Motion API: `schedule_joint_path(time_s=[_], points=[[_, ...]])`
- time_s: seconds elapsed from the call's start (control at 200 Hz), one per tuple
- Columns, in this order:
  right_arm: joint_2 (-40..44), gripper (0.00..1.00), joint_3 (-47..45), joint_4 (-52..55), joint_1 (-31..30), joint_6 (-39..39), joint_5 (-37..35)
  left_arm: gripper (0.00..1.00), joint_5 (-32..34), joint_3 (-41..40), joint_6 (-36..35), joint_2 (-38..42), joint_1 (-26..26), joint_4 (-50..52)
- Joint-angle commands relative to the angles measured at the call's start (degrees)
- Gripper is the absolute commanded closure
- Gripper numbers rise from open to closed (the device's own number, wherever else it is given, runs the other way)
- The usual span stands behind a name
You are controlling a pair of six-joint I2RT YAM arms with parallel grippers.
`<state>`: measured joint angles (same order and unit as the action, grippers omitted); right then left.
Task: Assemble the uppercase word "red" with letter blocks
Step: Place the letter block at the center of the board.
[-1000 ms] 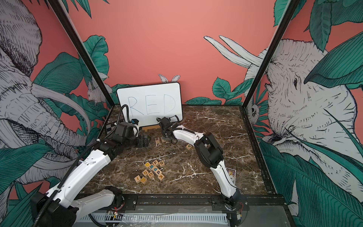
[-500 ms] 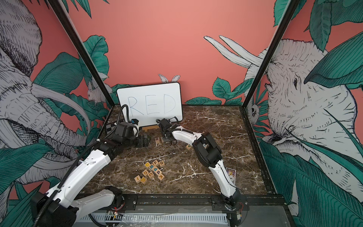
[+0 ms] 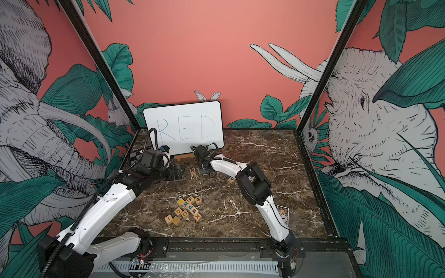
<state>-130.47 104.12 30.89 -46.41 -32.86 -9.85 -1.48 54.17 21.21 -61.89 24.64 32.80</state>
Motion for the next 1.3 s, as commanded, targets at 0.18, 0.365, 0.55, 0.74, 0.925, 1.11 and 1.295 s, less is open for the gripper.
schedule_joint_path(time_s=[0.18,0.365,0.55,0.74,0.925,1.11,1.295], points=[[-0.7,0.81,1.2,0.2,-0.5,-0.3,-0.5,0.16,0.1,-0.8,0.3,1.5,-0.3,-1.1],[-0.4,0.77,0.7,0.2,-0.5,-0.5,-0.5,0.16,0.0,-0.9,0.3,1.6,-0.4,-1.2],[-0.5,0.74,0.8,0.2,-0.6,-0.5,-0.4,0.15,0.3,-0.9,0.3,1.7,-0.5,-1.2],[-0.4,0.69,1.1,0.2,-0.6,-0.5,0.0,0.16,0.1,-1.0,0.3,1.6,-0.6,-1.2],[-0.1,0.64,1.3,0.2,-0.7,-0.3,0.2,0.16,0.0,-1.0,0.3,1.8,-0.6,-1.4],[-0.1,0.57,1.3,0.3,-0.7,-0.2,0.2,0.15,0.0,-1.0,0.3,1.7,-0.6,-1.3],[0.7,0.57,0.9,0.1,-0.7,0.0,-0.4,0.16,0.0,-1.1,0.2,1.8,-0.6,-1.5]])
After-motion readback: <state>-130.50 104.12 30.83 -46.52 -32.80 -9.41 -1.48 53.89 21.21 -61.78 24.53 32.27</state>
